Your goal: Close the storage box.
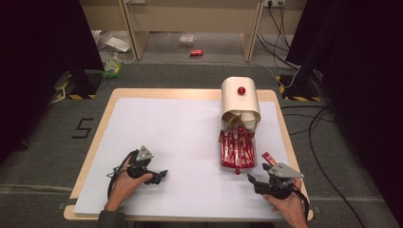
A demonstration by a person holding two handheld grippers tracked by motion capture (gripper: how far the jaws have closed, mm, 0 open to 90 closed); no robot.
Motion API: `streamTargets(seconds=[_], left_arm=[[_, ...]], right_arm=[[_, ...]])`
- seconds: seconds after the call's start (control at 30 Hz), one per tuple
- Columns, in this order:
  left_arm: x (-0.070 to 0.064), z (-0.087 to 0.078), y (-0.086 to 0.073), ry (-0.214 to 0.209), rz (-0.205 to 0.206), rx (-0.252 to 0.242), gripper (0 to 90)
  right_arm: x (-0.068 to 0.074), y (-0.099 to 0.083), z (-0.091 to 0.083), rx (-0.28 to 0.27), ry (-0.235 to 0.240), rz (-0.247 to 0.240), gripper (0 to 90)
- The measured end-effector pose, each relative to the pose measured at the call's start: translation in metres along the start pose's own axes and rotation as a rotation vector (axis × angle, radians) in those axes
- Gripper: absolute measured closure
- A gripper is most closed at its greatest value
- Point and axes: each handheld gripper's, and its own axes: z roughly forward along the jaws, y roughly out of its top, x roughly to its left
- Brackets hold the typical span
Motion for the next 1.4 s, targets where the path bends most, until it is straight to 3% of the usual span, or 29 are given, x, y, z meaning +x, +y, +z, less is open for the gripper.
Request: streamTargets(seconds=[0.13,0.63,0.9,1.4], left_arm=[[0.000,0.000,0.000,0.000,0.000,0.000,0.0],[0.000,0.000,0.000,0.000,0.000,0.001,0.0],[0.000,0.000,0.000,0.000,0.000,0.002,0.0],[0.000,0.000,0.000,-0.001,0.000,0.002,0.0]], right_arm=[[0.001,0.002,0.004,-0.017,-0.014,-0.008,27.6],[0.002,0.004,0.015,0.000,-0.045,-0.031,27.4],[0.005,0.008,0.017,0.015,-0.065,-0.078,26.1],[-0.006,0.015,0.028,-0.069,-0.080,-0.007,27.7]])
